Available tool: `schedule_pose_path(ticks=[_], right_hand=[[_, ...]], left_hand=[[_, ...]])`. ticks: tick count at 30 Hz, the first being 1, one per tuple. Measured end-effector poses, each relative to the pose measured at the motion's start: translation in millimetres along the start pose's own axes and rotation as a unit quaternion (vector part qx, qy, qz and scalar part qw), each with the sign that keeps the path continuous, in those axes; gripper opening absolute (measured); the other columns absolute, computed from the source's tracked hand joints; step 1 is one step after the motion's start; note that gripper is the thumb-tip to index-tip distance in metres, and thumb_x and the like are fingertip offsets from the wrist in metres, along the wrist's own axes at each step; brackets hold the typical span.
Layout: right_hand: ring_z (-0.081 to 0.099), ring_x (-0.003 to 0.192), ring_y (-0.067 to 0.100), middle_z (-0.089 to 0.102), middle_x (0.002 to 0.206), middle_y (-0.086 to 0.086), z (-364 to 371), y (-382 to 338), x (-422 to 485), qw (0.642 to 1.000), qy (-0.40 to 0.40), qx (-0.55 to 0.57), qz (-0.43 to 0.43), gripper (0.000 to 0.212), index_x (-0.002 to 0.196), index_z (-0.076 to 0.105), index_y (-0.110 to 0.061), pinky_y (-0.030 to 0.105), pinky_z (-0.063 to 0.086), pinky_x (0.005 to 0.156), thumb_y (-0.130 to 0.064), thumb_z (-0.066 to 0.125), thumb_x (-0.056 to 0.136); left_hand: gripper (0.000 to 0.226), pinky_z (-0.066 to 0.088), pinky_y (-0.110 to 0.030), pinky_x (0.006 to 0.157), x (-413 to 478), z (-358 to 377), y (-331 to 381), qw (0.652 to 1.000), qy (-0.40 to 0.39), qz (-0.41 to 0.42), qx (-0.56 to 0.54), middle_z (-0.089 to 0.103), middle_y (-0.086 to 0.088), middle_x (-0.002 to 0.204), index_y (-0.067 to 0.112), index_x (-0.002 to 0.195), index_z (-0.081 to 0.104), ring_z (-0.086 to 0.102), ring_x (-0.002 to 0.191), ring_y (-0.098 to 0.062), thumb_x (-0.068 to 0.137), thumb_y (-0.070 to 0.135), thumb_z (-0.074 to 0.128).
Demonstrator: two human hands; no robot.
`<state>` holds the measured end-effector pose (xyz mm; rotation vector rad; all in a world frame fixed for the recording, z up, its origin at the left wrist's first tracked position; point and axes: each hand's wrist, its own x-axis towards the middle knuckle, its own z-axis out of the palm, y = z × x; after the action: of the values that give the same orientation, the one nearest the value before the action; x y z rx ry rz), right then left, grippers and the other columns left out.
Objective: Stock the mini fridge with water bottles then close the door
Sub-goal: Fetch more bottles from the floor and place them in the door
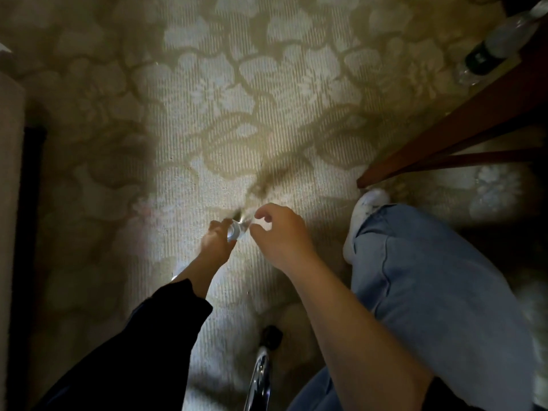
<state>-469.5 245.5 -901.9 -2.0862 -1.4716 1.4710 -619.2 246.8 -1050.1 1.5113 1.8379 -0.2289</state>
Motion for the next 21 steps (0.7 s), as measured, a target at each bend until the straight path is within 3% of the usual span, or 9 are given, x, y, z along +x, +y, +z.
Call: schedule_pose_path(ticks=[2,4,7,11,15,21], right_hand=[[0.047,0.116,0.021,0.053,0.123,0.000,-2.6,-3.7,3.6,1.000,0.004,0.021,0.004,0.030,0.120,0.055,-0.020,0.031,0.043,0.082,-0.030,0.053,0.093],[0.043,0.120,0.021,0.051,0.126,0.001,-5.4,-5.1,6.6,0.998,0.004,0.054,0.009,0.032,0.124,0.053,-0.020,0.030,0.040,0.081,-0.030,0.052,0.093],[0.042,0.122,0.022,0.049,0.128,0.004,-10.1,-1.5,7.7,0.997,0.020,0.075,0.008,0.032,0.124,0.052,-0.019,0.030,0.039,0.084,-0.027,0.052,0.093],[0.044,0.122,0.022,0.049,0.130,0.004,-17.0,7.5,0.7,0.997,0.023,0.073,0.021,0.032,0.123,0.052,-0.018,0.030,0.040,0.084,-0.027,0.053,0.093],[0.050,0.107,0.018,0.052,0.113,-0.002,-31.7,7.1,-20.1,0.995,0.016,0.096,0.033,0.030,0.122,0.054,-0.015,0.029,0.044,0.082,-0.024,0.053,0.093],[0.052,0.101,0.013,0.052,0.106,-0.005,-43.2,3.2,-69.7,0.988,0.022,0.155,-0.002,0.027,0.119,0.055,-0.017,0.019,0.041,0.071,-0.019,0.055,0.092]], left_hand=[[0.036,0.034,-0.027,0.080,10.4,4.1,6.7,1.000,0.015,-0.013,-0.011,0.035,-0.002,0.108,0.007,0.129,0.046,0.040,0.093,-0.019,0.093,0.014,0.049],[0.032,0.032,-0.026,0.079,17.5,7.1,8.4,0.998,0.043,-0.028,-0.027,0.041,-0.008,0.109,0.003,0.124,0.049,0.035,0.092,-0.018,0.092,0.009,0.048],[0.028,0.032,-0.018,0.062,18.4,8.4,6.4,0.997,0.056,-0.023,-0.044,0.046,-0.019,0.125,0.003,0.118,0.052,0.035,0.092,-0.018,0.090,0.004,0.051],[0.020,0.035,-0.013,0.058,-6.2,3.2,3.2,0.996,0.066,-0.006,-0.059,0.043,-0.009,0.113,0.011,0.105,0.056,0.049,0.091,-0.021,0.088,0.002,0.052],[0.025,0.045,-0.022,0.069,-46.4,-17.7,7.0,0.992,0.084,0.042,-0.090,0.044,-0.004,0.110,0.009,0.109,0.058,0.050,0.091,-0.018,0.085,0.005,0.058],[0.019,0.039,-0.010,0.070,-116.2,-70.2,36.9,0.969,0.103,0.192,-0.117,0.054,-0.002,0.105,0.011,0.102,0.065,0.055,0.091,-0.016,0.083,0.007,0.062]])
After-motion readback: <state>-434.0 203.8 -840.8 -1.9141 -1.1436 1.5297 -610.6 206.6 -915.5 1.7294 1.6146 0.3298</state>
